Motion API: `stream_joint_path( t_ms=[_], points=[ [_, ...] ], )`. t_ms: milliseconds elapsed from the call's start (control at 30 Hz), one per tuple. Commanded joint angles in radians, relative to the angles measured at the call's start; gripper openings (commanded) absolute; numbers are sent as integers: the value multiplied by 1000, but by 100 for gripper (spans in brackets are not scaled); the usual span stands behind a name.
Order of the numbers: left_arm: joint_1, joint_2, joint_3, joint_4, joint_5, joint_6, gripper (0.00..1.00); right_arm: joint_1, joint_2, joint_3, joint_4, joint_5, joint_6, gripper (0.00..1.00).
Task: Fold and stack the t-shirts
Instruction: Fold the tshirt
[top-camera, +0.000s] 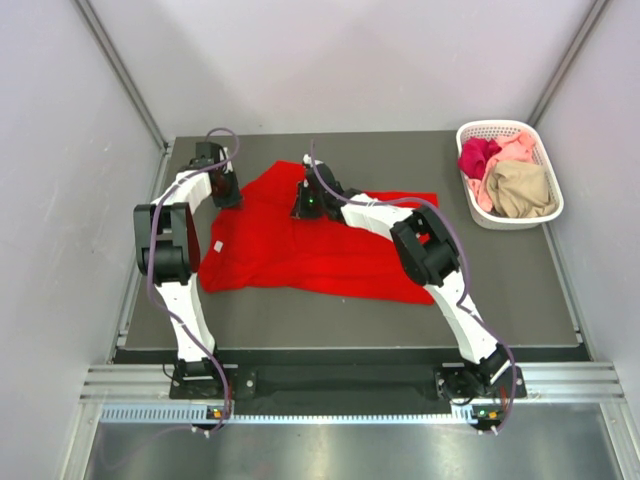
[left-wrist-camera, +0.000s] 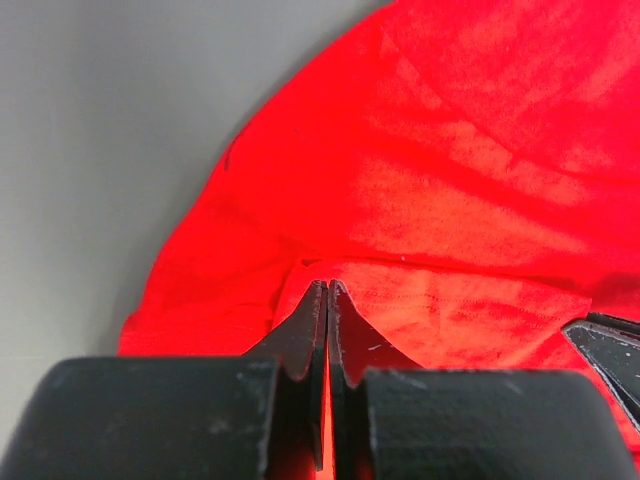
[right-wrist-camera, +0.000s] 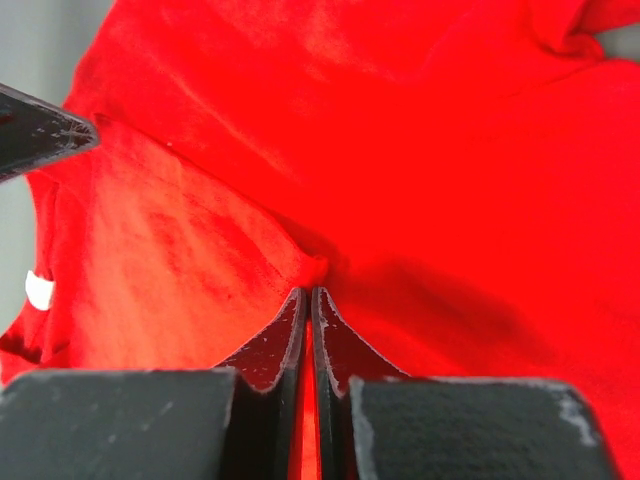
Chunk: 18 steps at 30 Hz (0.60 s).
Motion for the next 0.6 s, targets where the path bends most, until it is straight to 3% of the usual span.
stream_joint_path(
  t_ms=[0,67,233,400,567],
  points=[
    [-4,-55,52,48,-32,-9,0,25,-75,-10,75,35,-17,0],
    [-3,-27,92,-7,-84,-6,0,25,-76,-7,73,36,-17,0],
    [0,-30,51,-16,-143,42,26,26,-66,-5,61,29,-14,0],
    [0,-23,20,24,-49,112,32,25,-61,-10,62,23,-10,0],
    [0,17,32,25,-48,115,32,25,-59,-8,66,16,-7,0]
  ],
)
